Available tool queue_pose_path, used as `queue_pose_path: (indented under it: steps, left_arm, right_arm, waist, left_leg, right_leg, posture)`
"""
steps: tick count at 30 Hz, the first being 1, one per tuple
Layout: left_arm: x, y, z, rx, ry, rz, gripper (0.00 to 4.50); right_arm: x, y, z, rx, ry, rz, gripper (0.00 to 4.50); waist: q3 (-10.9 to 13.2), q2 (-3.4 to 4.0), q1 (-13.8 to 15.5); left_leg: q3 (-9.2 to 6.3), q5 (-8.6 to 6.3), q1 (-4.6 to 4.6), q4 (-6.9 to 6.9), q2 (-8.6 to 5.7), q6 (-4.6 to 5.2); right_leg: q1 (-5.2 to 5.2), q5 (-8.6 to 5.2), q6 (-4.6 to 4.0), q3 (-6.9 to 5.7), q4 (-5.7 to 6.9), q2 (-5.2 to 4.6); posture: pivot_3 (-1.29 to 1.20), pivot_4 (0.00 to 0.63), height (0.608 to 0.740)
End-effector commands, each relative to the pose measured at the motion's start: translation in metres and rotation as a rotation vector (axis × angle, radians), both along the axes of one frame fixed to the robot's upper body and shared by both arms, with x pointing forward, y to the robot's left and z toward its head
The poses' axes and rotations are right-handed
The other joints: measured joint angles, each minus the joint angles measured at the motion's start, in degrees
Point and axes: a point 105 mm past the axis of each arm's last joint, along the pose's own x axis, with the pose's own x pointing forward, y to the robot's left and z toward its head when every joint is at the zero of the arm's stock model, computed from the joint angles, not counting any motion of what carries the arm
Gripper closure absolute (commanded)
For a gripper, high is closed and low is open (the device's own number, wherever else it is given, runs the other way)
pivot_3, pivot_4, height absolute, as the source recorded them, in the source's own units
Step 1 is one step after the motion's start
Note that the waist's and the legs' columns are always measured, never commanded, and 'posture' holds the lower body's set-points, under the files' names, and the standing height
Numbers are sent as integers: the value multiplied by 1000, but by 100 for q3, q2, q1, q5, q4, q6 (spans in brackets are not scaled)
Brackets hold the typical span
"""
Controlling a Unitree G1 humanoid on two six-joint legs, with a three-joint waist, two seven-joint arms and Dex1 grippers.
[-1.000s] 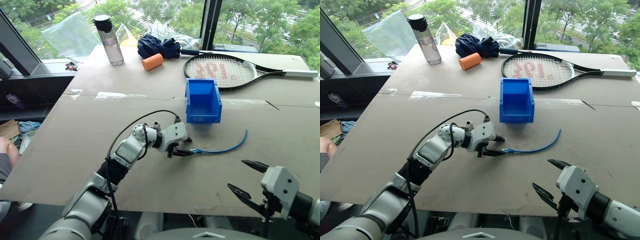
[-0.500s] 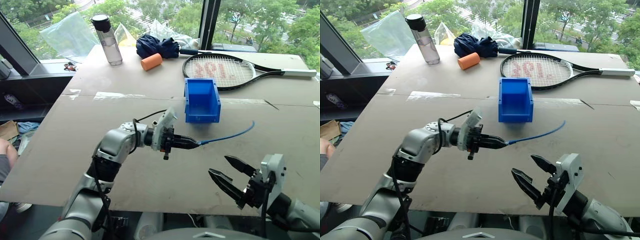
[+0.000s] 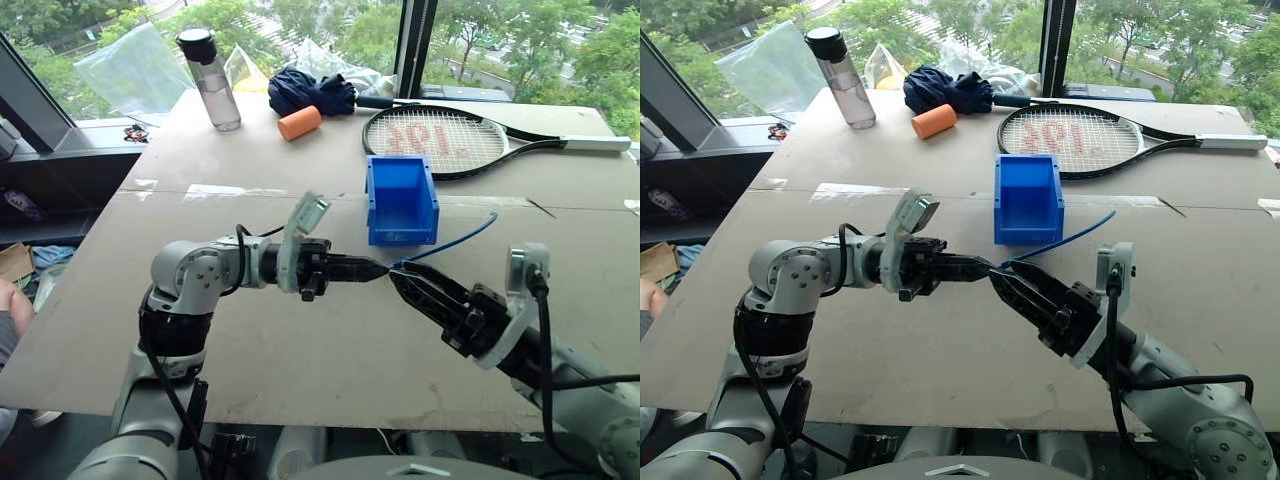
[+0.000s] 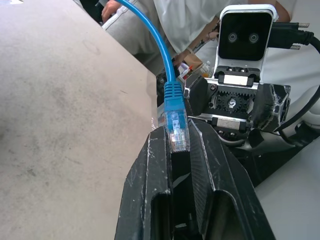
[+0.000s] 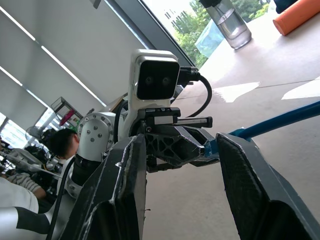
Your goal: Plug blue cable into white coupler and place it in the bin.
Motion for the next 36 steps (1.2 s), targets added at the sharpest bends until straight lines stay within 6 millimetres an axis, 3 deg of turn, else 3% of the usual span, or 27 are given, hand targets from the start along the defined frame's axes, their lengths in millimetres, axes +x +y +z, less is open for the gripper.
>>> queue_pose_path:
  steps: [1, 8, 15, 27, 30, 33, 36]
  left_arm:
    - [-8, -4, 21, -71, -42, -33, 4500]
    - [4, -4, 34, -128, -25, 37, 4500]
    - [-10, -6, 33, -124, 7, -27, 4500]
    - [-23, -9, 25, -110, 22, -54, 4500]
    - [-25, -10, 25, -110, 20, -58, 4500]
    - [-25, -10, 24, -109, 20, -56, 4500]
    - [-25, -8, 23, -107, 19, -48, 4500]
  right_arm:
    - [-1, 1, 2, 4, 18, 15, 2349]
    - [-7, -6, 0, -22, 49, 40, 2349]
    - [5, -10, 4, 8, 47, -6, 2349]
    - [3, -2, 16, 65, 38, 37, 2349]
    - [3, 1, 15, 71, 52, 55, 3074]
    - [3, 2, 16, 78, 56, 70, 4333]
    - [2, 2, 18, 90, 53, 77, 4430]
  waist:
    - [0, 0, -1]
    - [1, -1, -5]
    - [1, 0, -24]
    - [1, 1, -17]
    - [1, 1, -21]
    - [2, 1, -19]
    - [2, 1, -17]
  left_leg:
    - [0, 0, 0, 0, 0, 0]
    - [3, 0, -1, 0, -1, 0]
    - [7, 0, 1, -1, -1, 0]
    - [5, 0, 0, -2, -1, 0]
    - [4, 0, 0, -2, -1, 0]
    - [4, 0, 0, -3, -1, 0]
    - [5, 0, 0, -3, -1, 0]
  right_leg:
    - [0, 0, 0, 0, 0, 0]
    - [0, -1, -2, 2, 0, 0]
    - [0, -1, -2, 2, 0, 2]
    - [-1, -7, -14, 6, -2, 1]
    - [-1, -7, -14, 6, -2, 1]
    - [-2, -7, -14, 6, -2, 1]
    - [-2, -8, -14, 6, -2, 1]
  posture:
    - [0, 150, 740]
    - [0, 150, 740]
    - [0, 150, 740]
    - [0, 150, 740]
    - [0, 150, 740]
    - [0, 150, 740]
    - [0, 150, 740]
